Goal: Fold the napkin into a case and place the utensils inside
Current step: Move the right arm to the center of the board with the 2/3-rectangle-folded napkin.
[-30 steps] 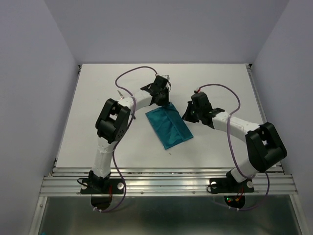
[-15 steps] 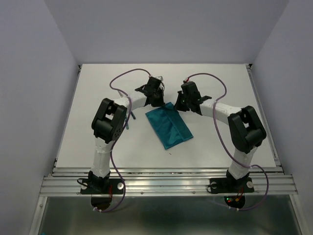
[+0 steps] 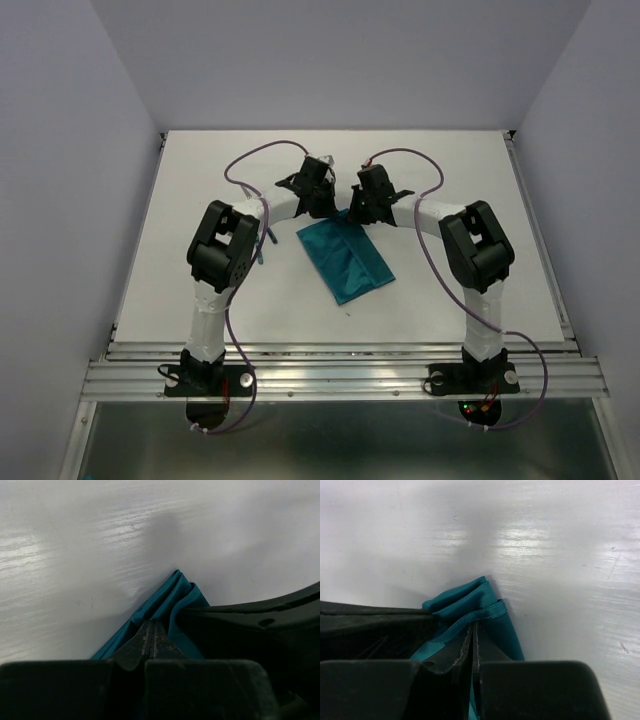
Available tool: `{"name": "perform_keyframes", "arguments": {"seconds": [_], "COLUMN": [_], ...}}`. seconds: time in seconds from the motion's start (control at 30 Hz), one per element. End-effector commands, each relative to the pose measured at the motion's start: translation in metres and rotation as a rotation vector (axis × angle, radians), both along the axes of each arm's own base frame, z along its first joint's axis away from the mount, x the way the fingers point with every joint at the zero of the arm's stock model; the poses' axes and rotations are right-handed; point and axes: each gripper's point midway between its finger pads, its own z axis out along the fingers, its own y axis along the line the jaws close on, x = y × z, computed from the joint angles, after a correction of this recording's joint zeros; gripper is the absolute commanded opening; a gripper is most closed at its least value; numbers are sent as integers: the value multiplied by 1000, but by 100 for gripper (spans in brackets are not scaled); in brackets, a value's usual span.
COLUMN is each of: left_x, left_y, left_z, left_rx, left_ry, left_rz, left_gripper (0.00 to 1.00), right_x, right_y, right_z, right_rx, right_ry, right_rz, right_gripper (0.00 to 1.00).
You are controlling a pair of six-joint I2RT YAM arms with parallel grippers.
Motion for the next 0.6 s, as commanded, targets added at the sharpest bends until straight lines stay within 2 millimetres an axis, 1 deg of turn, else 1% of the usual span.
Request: {"name": "perform_keyframes", "arguments": {"seconds": [0.0, 0.03, 0.07, 0.1, 0.13, 0.17, 0.2, 0.23, 0.27, 0.3, 0.33, 0.37, 0.4, 0.43, 0.47, 0.57], "left_x": [9, 8, 8, 11, 10, 11, 13, 12, 12, 11, 9, 8, 3, -1, -8, -19], "left_y": [1, 4, 6, 11, 17, 22, 28, 33, 35, 41, 43, 45, 48, 50, 52, 55], "left_z": [34, 37, 47, 54, 57, 63, 79, 82, 90, 98, 100, 103, 103, 99, 91, 74], "left_rx": [-15, -7, -6, 13, 32, 43, 51, 63, 60, 59, 61, 58, 57, 61, 65, 65], "left_ry": [-69, -71, -88, -109, -111, -125, -161, -167, -182, -194, -194, -197, -193, -185, -166, -135], "left_rz": [-2, 3, 9, 31, 46, 61, 85, 92, 99, 109, 111, 112, 113, 111, 107, 106], "left_gripper": [5, 9, 18, 23, 28, 36, 40, 46, 46, 53, 54, 54, 55, 55, 56, 56], "right_x": [12, 11, 10, 11, 8, 7, 7, 2, 0, -2, -5, -12, -15, -19, -28, -41], "right_y": [6, 5, 3, -6, -11, -14, -19, -22, -25, -28, -31, -36, -40, -43, -49, -55], "right_z": [-1, -5, -8, -14, -19, -22, -24, -27, -29, -31, -32, -33, -34, -36, -37, -36], "right_rx": [3, -1, -7, -28, -46, -55, -72, -79, -84, -93, -94, -103, -109, -111, -117, -94], "right_ry": [-21, -14, -5, 4, 21, 29, 33, 50, 56, 59, 66, 78, 82, 90, 99, 107], "right_rz": [11, 4, -3, -33, -52, -66, -88, -104, -114, -128, -145, -155, -167, -182, -194, -230], "right_gripper": [6, 6, 6, 6, 6, 6, 6, 6, 6, 6, 6, 6, 6, 6, 6, 6]}}
